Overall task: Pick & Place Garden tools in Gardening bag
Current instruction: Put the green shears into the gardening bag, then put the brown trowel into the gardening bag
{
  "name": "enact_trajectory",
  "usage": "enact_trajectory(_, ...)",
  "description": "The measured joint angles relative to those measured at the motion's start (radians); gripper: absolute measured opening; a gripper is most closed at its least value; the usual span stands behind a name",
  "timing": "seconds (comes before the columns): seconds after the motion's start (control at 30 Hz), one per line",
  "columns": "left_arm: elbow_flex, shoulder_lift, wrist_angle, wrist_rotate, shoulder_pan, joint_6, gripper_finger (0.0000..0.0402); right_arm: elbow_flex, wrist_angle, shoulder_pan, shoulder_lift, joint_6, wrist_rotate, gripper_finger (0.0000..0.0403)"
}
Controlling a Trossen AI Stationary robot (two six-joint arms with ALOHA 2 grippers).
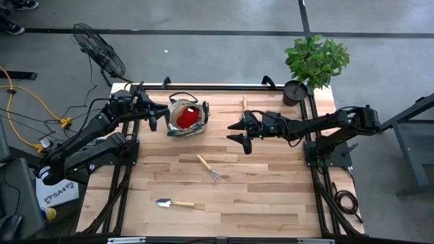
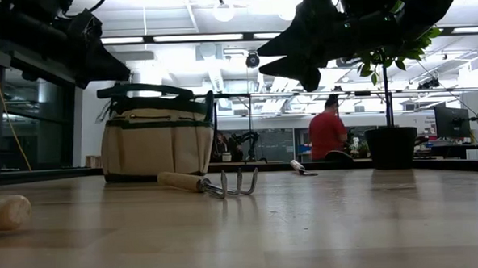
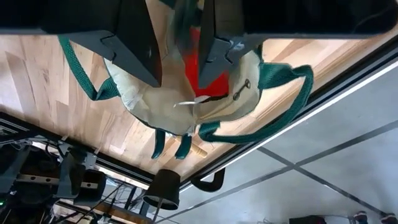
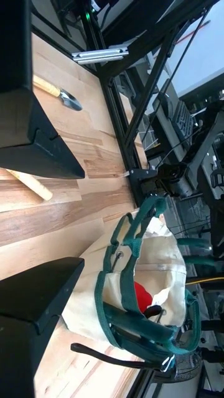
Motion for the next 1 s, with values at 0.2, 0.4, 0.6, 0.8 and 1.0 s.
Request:
enact_trajectory(0.2,0.000,-0.001,0.003,-0.009,0.000,-0.007,0.0106,0.000,0.000,0.000,0.000,0.000,0.000,0.0210)
enact_trajectory(0.4,0.004,-0.004,0.018,-0.010,0.000,-0.017,0.0107,0.000,0.000,0.000,0.000,0.000,0.000,0.0210)
enact_trajectory(0.6,0.032,-0.004,0.020,-0.055,0.000,-0.084,0.0106,0.000,-0.001,0.000,0.000,0.000,0.000,0.0210)
enact_trajectory(0.8,0.034,0.000,-0.041,-0.086,0.000,-0.162,0.0106,0.000,-0.001,0.000,0.000,0.000,0.000,0.0210)
enact_trajectory(1.0,0.036,0.005,-0.146,-0.153,0.000,-0.164,0.0106,0.000,-0.001,0.000,0.000,0.000,0.000,0.0210)
